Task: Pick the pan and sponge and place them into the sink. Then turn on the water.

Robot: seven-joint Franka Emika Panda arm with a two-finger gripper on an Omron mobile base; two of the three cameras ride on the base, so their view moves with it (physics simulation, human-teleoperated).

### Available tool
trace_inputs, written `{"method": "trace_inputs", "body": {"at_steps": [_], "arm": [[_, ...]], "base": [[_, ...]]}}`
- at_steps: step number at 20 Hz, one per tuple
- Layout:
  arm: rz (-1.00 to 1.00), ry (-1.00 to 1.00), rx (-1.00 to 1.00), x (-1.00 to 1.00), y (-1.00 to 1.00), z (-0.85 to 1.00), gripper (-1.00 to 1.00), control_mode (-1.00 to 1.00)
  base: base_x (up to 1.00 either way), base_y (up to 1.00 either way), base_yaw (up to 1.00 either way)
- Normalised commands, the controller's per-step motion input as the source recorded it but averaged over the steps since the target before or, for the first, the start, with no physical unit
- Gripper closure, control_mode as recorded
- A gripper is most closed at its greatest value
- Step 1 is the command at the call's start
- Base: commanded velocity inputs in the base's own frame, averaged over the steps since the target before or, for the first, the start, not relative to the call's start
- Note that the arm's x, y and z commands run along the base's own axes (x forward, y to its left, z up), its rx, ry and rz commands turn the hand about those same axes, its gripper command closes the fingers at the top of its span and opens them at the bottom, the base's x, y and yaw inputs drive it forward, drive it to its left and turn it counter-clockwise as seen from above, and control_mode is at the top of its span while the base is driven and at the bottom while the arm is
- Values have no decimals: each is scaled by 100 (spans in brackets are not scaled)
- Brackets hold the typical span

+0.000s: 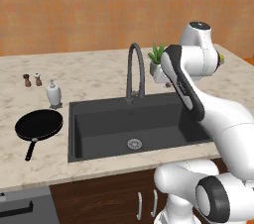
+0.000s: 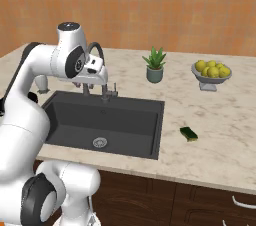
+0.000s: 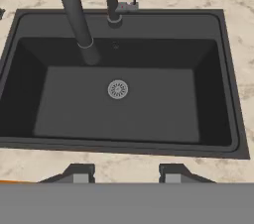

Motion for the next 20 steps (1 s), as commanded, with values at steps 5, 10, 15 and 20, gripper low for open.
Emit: {"method": "trace_inputs", "body": {"at_steps": [5, 10, 15, 20], "arm": [[0, -4, 0, -17, 27, -2, -100, -100], [1, -1, 0, -19, 89, -18, -100, -100], [6, 0, 2, -16, 96, -33, -100, -100], [7, 0, 2, -4, 97, -40, -100, -100]], "base": [[0, 0, 0], [0, 0, 0], [0, 0, 0], [0, 0, 0]]}}
